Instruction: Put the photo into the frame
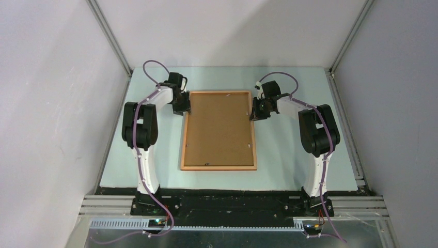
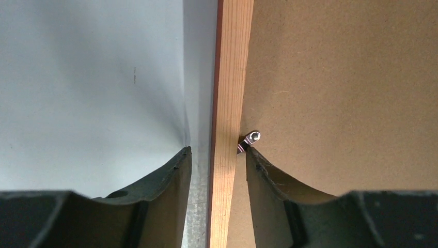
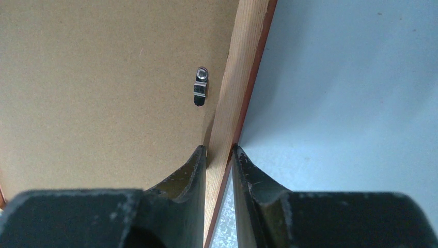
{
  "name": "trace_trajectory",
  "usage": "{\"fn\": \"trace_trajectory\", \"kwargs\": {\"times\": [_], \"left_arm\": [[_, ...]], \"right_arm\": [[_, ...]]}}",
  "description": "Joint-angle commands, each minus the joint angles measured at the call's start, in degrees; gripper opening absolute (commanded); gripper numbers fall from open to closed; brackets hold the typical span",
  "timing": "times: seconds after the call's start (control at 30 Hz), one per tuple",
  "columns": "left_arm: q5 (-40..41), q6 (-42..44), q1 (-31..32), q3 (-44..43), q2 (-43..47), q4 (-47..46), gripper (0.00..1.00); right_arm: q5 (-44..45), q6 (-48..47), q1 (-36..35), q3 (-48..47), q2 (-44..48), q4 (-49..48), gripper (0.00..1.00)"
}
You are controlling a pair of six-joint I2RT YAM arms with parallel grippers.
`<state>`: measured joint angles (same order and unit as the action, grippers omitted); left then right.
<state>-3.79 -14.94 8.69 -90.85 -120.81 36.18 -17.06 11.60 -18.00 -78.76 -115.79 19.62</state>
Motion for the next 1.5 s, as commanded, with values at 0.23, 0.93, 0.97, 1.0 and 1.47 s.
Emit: {"fn": "trace_trajectory", "kwargs": {"times": [0.23,0.93,0.97,1.0,1.47], "left_arm": [[2.1,1.5,0.9,-3.2,-1.1,-0.4,0.41],[2.5,2.7,0.8,-1.9,0.5,-0.4,0.27],[2.5,2.7,0.8,-1.9,0.6,-0.5,0.27],[2.5,2.7,0.8,-1.9,0.6,-0.4,0.26],[2.9,3.4,0.8,-1.8,1.1,-0.5,0.22]], "right_arm": [[-2.7,0.1,0.5,-0.4,0.2,-1.8,0.00],[-2.8,0.2,0.5,-0.5,0.0,-1.8,0.00],[-2.8,0.3,0.5,-0.4,-0.1,-1.8,0.00],[-2.9,0.3,0.5,-0.4,-0.1,-1.8,0.00],[-2.8,0.3,0.5,-0.4,0.0,-1.8,0.00]]}}
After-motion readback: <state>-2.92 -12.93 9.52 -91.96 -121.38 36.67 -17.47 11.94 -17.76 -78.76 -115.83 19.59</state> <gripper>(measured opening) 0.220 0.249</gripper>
